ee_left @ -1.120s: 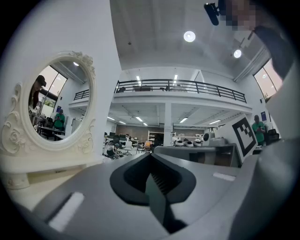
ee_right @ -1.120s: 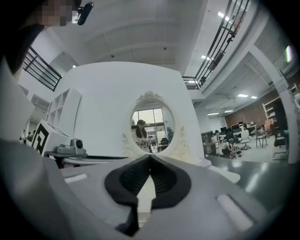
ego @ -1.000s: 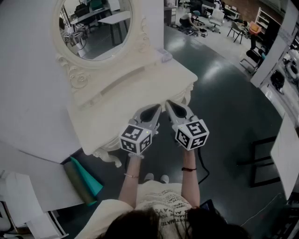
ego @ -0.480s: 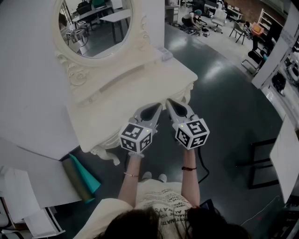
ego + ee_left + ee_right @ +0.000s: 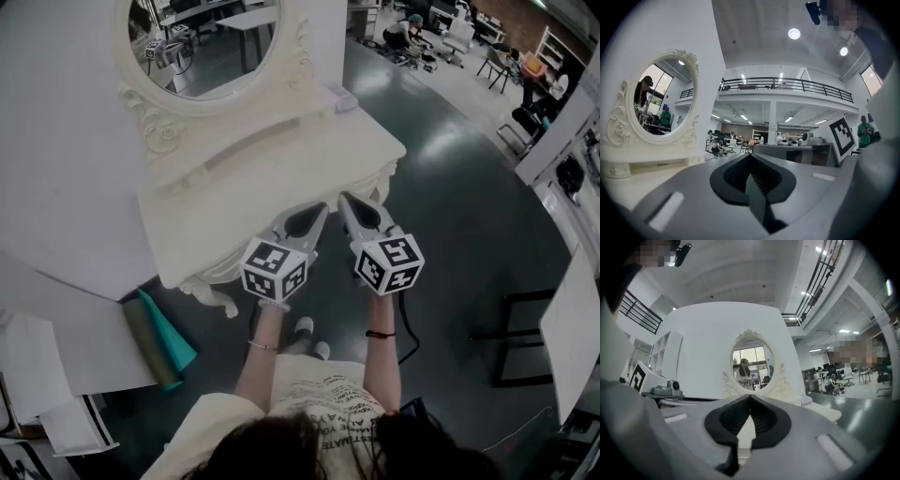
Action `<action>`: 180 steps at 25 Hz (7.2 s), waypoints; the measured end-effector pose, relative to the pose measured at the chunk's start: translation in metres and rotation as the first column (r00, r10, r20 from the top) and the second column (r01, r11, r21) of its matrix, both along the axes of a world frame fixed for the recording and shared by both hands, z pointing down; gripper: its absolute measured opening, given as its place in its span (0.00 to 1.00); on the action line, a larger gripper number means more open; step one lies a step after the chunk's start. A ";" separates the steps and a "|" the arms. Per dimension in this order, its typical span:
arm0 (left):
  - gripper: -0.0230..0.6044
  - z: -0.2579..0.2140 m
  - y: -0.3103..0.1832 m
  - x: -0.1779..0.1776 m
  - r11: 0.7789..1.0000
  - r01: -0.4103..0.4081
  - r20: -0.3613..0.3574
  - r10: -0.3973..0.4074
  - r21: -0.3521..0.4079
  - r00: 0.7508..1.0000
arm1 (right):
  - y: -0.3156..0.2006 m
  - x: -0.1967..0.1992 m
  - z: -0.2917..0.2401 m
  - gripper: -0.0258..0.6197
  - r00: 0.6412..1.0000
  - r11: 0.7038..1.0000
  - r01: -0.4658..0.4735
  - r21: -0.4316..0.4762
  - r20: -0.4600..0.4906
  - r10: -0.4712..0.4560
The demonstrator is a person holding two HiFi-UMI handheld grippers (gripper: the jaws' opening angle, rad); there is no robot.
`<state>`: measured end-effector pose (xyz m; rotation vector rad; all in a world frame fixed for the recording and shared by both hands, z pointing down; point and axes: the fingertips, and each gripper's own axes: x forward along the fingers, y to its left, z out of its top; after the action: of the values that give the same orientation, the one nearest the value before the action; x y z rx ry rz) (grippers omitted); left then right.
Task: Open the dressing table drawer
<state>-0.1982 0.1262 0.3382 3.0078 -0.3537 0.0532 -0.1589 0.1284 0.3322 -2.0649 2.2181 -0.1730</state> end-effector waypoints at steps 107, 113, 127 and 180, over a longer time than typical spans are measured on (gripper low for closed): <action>0.04 0.076 -0.282 0.220 0.951 0.277 0.077 -0.269 -0.140 0.960 | -0.290 0.225 0.085 0.04 0.969 0.957 0.243 -0.157 0.085 -0.232; 0.04 0.083 -0.307 0.222 0.950 0.272 0.085 -0.261 -0.154 0.961 | -0.315 0.227 0.091 0.04 0.970 0.956 0.239 -0.170 0.089 -0.227; 0.04 0.100 -0.338 0.224 0.951 0.252 0.104 -0.236 -0.182 0.966 | -0.344 0.228 0.110 0.04 0.974 0.952 0.220 -0.214 0.093 -0.204; 0.04 0.194 -0.389 0.240 0.783 0.521 0.218 -0.474 -0.340 0.853 | -0.435 0.265 0.221 0.07 0.945 0.819 0.320 -0.476 0.103 -0.310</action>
<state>0.0413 -0.2627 0.5326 2.4311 -1.0134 0.2307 0.1056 -0.3062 0.5531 -1.8429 2.7064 -0.8652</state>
